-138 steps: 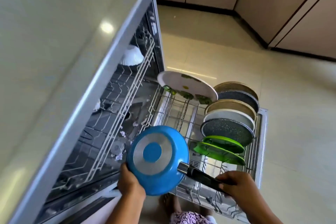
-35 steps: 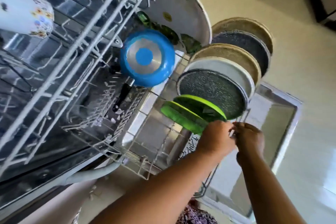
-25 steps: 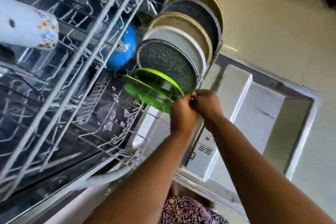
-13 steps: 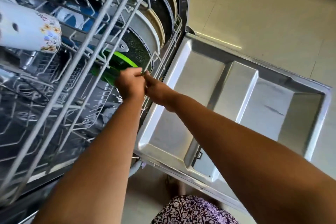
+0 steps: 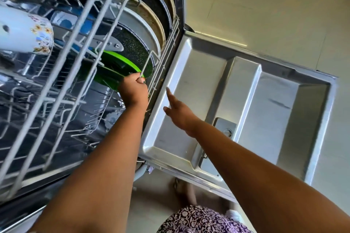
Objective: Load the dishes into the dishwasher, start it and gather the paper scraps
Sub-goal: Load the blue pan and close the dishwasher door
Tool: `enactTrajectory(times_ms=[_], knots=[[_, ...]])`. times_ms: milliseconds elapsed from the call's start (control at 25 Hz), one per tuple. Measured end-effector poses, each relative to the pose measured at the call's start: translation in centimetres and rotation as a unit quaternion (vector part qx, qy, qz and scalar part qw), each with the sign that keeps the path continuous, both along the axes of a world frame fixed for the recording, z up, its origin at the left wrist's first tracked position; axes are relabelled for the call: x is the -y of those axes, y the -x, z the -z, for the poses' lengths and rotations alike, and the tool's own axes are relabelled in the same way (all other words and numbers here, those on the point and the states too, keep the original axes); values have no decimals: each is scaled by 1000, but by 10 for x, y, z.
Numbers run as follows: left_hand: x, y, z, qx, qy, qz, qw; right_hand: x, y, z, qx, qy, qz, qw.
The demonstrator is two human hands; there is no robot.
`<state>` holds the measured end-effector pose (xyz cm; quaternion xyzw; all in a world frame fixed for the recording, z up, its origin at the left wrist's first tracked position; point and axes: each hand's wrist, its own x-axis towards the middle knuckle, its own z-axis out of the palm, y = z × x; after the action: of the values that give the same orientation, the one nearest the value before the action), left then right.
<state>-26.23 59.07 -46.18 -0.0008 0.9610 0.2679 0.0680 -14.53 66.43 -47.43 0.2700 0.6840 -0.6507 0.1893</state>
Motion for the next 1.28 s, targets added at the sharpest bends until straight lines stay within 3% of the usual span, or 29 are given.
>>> enactTrajectory(times_ms=[280, 480, 680, 800, 880, 1000, 1040, 1160, 1280], knots=[[17, -36, 1, -20, 50, 4, 999, -30, -68, 21, 58, -32, 159, 985], [-11, -104, 2, -22, -14, -18, 999, -75, -128, 29, 102, -45, 330, 937], [-77, -218, 24, 94, -105, -8, 990, -147, -208, 36, 183, -154, 353, 904], [-113, -307, 38, 212, -130, -86, 965, -180, -263, 41, 224, -175, 337, 897], [-136, -365, 55, 335, -212, -210, 894, -202, -293, 48, 228, -173, 351, 891], [-167, -429, 83, 463, -377, -450, 664, -232, -323, 76, 245, -177, 391, 869], [-176, -449, 94, 475, -387, -486, 623, -241, -332, 91, 254, -178, 399, 863], [-192, -476, 119, 503, -401, -501, 579, -257, -359, 136, 263, -139, 426, 854], [-192, -478, 147, 499, -418, -500, 571, -254, -388, 177, 258, -2, 463, 848]])
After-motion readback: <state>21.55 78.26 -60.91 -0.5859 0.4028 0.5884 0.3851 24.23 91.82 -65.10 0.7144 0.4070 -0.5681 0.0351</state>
